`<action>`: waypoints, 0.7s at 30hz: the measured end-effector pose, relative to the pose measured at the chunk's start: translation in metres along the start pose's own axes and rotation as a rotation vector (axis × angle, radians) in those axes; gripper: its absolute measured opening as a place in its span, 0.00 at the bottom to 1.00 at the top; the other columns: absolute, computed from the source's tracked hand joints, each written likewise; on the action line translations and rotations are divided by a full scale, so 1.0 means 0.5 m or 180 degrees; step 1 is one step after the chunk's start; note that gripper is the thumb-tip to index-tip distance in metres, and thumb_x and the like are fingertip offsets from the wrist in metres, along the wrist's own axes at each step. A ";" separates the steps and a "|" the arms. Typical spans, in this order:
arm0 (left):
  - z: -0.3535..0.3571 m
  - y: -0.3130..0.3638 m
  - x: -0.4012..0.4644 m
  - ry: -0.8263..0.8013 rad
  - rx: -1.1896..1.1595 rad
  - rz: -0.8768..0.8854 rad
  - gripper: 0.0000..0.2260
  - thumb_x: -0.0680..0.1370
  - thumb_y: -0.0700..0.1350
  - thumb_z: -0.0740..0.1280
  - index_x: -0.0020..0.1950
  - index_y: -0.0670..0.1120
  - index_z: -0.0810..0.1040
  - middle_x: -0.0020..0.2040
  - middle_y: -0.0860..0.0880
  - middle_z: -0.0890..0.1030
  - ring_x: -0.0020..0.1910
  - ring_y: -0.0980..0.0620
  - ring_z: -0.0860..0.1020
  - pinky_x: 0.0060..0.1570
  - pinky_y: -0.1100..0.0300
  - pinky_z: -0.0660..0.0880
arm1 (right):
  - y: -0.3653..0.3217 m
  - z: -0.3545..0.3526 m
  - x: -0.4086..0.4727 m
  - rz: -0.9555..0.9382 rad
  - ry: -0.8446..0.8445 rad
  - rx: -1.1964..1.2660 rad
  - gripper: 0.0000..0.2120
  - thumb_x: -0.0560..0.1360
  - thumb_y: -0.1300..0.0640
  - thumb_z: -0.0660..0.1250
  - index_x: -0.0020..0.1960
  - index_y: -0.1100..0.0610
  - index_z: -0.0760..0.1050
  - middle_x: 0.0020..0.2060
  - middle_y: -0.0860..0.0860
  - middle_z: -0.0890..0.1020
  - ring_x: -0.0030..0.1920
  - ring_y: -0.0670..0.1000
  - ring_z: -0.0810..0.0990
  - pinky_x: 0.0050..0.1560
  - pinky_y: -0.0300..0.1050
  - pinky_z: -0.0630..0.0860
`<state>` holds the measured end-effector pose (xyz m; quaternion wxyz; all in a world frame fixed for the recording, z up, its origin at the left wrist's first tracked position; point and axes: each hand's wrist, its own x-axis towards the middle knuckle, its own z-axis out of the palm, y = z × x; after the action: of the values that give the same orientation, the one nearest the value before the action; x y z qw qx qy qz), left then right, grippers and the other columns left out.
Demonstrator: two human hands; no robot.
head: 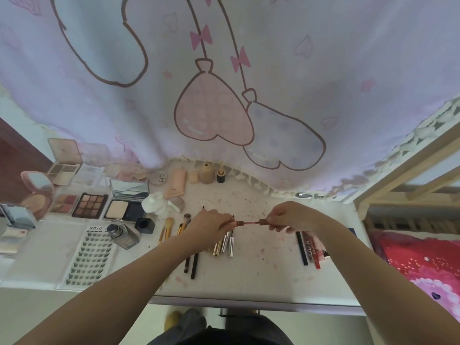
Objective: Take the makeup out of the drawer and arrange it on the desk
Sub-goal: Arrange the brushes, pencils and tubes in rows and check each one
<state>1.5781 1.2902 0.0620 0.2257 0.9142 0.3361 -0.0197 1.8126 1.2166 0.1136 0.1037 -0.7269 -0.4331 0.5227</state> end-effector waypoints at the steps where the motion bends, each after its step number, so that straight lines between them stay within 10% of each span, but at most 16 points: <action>1: 0.003 -0.009 -0.001 -0.0017 0.0078 -0.0177 0.14 0.82 0.56 0.53 0.53 0.51 0.75 0.41 0.52 0.77 0.42 0.51 0.72 0.43 0.57 0.65 | 0.009 -0.012 -0.002 0.0054 0.0033 -0.0025 0.04 0.77 0.55 0.66 0.46 0.54 0.79 0.38 0.46 0.84 0.34 0.43 0.78 0.34 0.33 0.72; 9: 0.060 0.060 0.044 -0.0190 -0.1021 -0.1200 0.10 0.80 0.54 0.55 0.46 0.49 0.70 0.42 0.50 0.80 0.39 0.49 0.78 0.39 0.56 0.74 | 0.066 0.044 0.022 0.0438 0.0517 0.0859 0.06 0.78 0.63 0.62 0.54 0.62 0.75 0.45 0.54 0.83 0.46 0.52 0.82 0.46 0.44 0.79; 13: 0.101 0.082 0.064 0.0105 -0.0027 -0.1372 0.17 0.78 0.56 0.56 0.42 0.46 0.77 0.43 0.48 0.73 0.50 0.47 0.71 0.48 0.53 0.68 | 0.092 0.146 0.041 0.0578 0.1181 0.0301 0.11 0.80 0.51 0.58 0.53 0.57 0.72 0.41 0.48 0.82 0.38 0.47 0.78 0.35 0.40 0.72; 21: 0.138 0.064 0.064 0.0201 0.0833 -0.1066 0.18 0.78 0.55 0.56 0.51 0.45 0.80 0.55 0.45 0.75 0.56 0.45 0.70 0.52 0.52 0.66 | 0.081 0.259 0.067 0.0244 0.1410 -0.1180 0.17 0.80 0.44 0.51 0.51 0.56 0.71 0.48 0.52 0.77 0.47 0.54 0.78 0.44 0.47 0.72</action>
<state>1.6307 1.2585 0.0067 0.0880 0.8673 0.4847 -0.0717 1.7260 1.1780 0.0106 0.0413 -0.8457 -0.4603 0.2667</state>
